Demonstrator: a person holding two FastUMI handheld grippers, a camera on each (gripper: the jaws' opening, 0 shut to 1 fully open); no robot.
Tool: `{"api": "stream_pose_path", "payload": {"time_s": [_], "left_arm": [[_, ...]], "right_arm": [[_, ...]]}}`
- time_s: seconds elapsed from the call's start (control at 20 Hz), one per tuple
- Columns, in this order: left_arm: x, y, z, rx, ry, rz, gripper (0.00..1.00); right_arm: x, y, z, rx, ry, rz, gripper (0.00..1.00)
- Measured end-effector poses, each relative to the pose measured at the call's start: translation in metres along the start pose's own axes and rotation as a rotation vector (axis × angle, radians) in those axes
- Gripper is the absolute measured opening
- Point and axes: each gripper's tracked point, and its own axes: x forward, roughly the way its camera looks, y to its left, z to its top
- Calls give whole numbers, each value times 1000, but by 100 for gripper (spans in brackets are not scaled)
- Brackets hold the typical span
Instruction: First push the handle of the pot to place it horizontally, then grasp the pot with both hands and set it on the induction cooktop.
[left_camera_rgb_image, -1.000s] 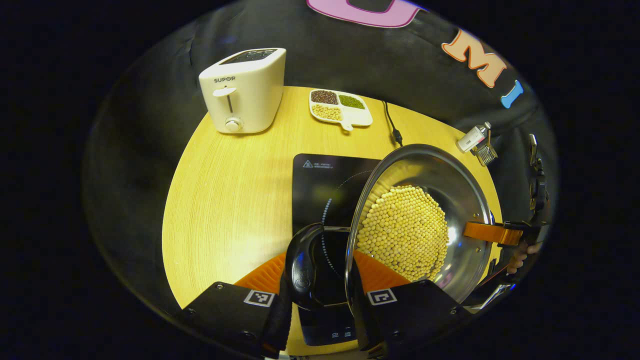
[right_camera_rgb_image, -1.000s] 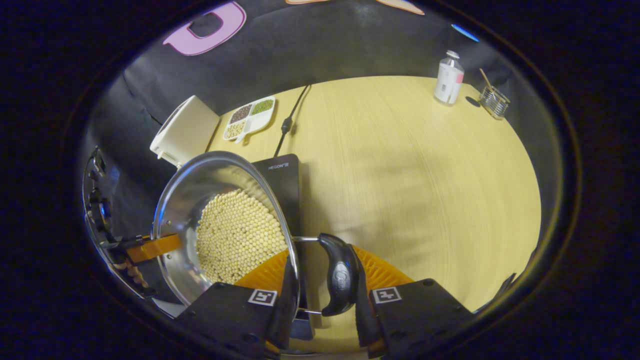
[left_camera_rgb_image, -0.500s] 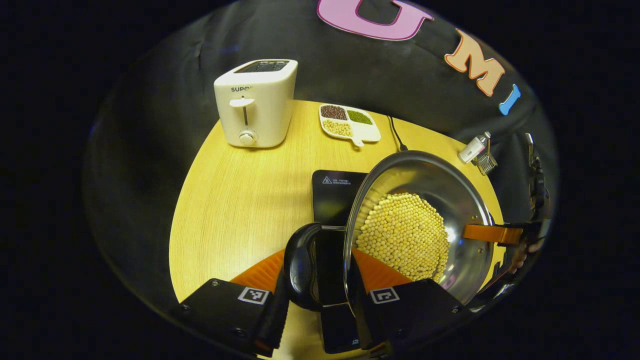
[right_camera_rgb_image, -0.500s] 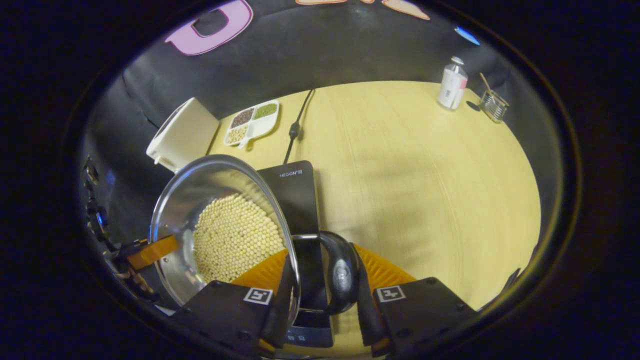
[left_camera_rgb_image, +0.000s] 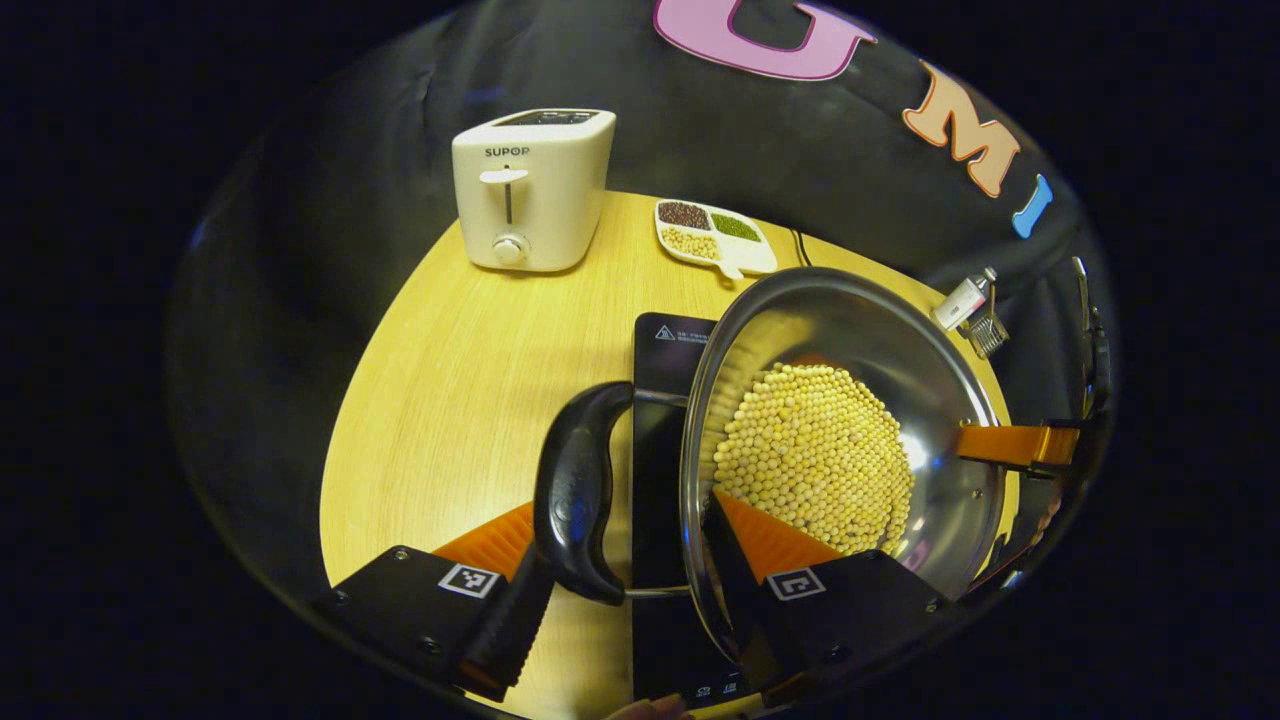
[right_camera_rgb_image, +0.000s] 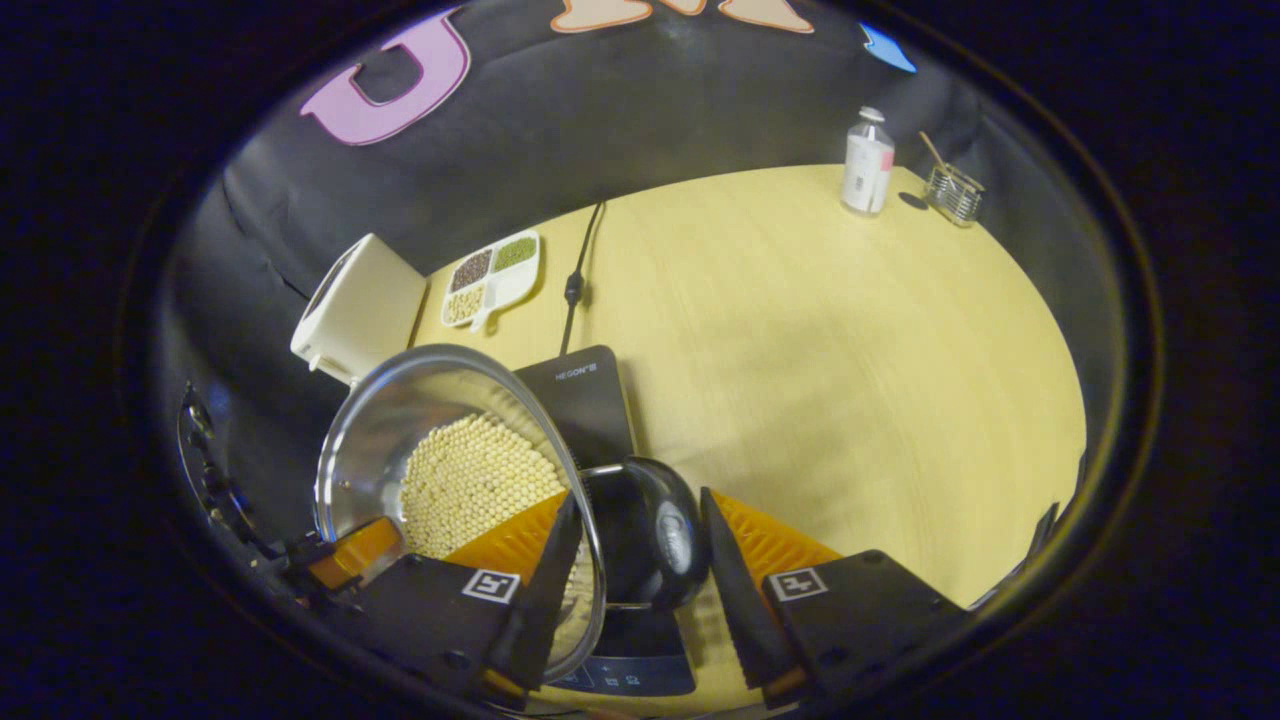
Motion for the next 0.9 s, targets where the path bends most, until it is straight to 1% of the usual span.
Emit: {"api": "stream_pose_path", "payload": {"time_s": [0.05,0.15,0.2,0.25,0.3,0.35,0.45,0.55,0.65,0.7,0.75,0.9], "left_arm": [[-4,0,4,7,-22,3,82],[-11,5,13,27,-68,34,84],[-15,10,18,43,-98,63,86],[-19,16,24,58,-124,94,94],[-22,17,28,62,-146,109,90],[-27,16,31,58,-163,123,92],[-36,6,31,44,-176,119,91],[-46,-1,32,43,-194,124,92],[-58,-7,46,64,-256,148,92],[-65,-12,51,81,-282,164,96],[-74,-18,55,98,-296,182,92],[-105,-42,56,120,-352,252,92]], "right_arm": [[-4,0,-2,9,-3,7,77],[-11,-5,0,15,-17,11,79],[-15,-7,0,16,-24,16,81],[-20,-9,-2,22,-26,25,88],[-25,-9,-2,29,-26,41,84],[-28,-11,-4,36,-22,60,87],[-37,-14,-5,63,-31,102,87],[-53,-15,1,131,-50,166,89],[-71,-20,11,220,-83,239,91],[-78,-30,14,246,-96,257,99],[-88,-42,12,257,-106,271,99],[-112,-97,-1,273,-143,268,99]]}}
